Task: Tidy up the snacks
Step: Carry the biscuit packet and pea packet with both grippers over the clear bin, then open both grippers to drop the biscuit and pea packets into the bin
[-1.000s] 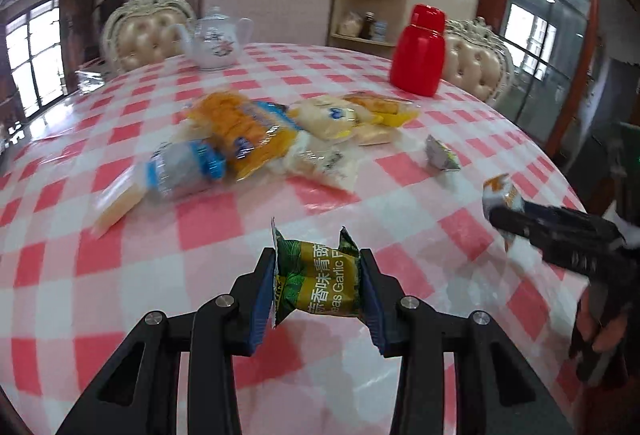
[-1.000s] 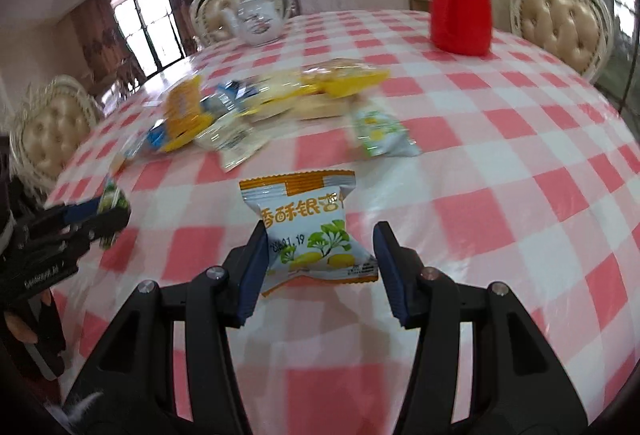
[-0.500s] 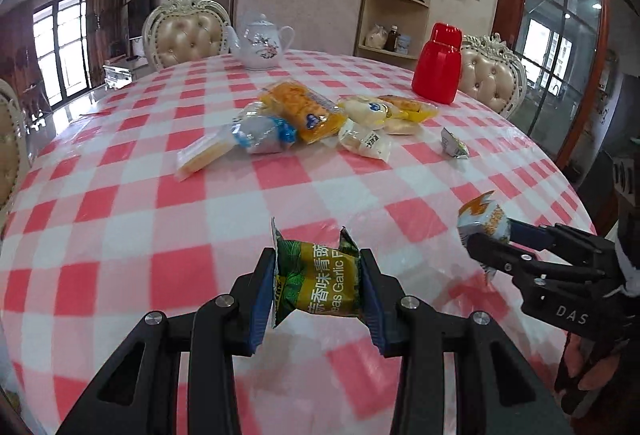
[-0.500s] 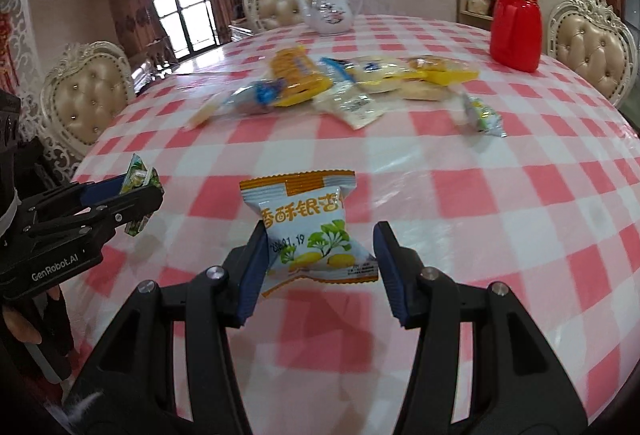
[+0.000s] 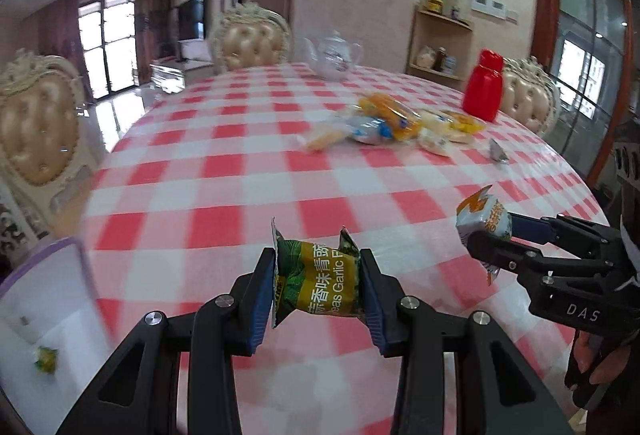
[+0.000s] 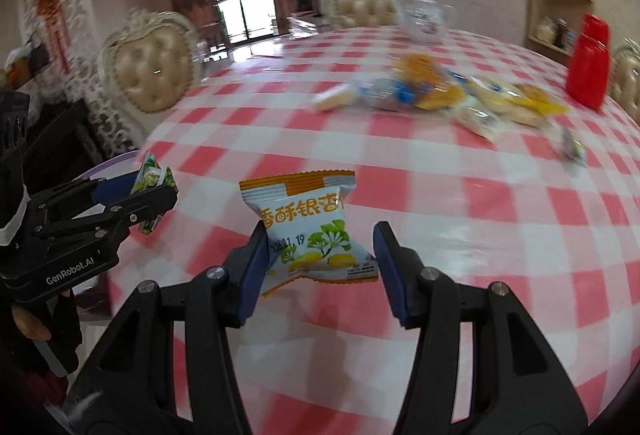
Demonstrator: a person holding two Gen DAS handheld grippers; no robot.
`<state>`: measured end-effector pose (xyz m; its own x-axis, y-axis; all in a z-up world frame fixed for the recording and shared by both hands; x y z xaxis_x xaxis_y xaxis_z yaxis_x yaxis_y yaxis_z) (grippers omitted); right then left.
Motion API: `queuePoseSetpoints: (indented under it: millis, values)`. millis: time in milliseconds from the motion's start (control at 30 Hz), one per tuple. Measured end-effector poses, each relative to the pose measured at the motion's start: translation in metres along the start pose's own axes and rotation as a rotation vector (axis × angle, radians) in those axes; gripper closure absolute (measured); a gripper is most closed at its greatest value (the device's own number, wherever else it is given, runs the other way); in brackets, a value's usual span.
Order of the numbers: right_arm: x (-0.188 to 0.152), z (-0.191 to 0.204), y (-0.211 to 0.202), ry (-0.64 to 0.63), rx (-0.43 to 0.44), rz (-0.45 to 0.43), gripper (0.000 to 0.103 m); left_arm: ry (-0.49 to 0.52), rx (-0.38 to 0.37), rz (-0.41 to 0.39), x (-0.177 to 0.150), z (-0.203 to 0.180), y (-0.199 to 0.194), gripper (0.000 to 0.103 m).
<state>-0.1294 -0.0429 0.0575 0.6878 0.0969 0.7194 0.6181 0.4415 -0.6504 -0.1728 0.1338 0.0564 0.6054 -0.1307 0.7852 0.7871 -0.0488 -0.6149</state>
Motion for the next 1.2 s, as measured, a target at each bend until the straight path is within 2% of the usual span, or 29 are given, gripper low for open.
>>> queuePoseSetpoints:
  millis: [533, 800, 967, 1200]
  values:
    - [-0.017, 0.176, 0.055, -0.296, 0.199, 0.101, 0.047, -0.193, 0.294, 0.014, -0.066, 0.153, -0.07, 0.062]
    - [-0.039, 0.248, 0.07, -0.421, 0.28, 0.156, 0.047, -0.251, 0.405, 0.043, -0.091, 0.204, -0.08, 0.061]
    - [-0.06, 0.28, 0.074, -0.503, 0.313, 0.187, 0.047, -0.292, 0.46, 0.074, -0.11, 0.232, -0.084, 0.061]
    - [-0.072, 0.295, 0.094, -0.523, 0.335, 0.236, 0.047, -0.316, 0.467, 0.098, -0.121, 0.247, -0.08, 0.061]
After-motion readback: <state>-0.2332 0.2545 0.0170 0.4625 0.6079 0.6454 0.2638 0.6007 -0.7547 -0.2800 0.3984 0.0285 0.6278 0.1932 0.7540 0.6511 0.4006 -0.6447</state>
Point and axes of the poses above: each gripper's, at about its wrist camera, not at the fingertips, and y roughly the way its jaws point, z to its left, x to its top, the point moved 1 cm from there along y, roughly the way its jaws point, and after that the axes turned 10 degrees about y, right-handed, at the moved point
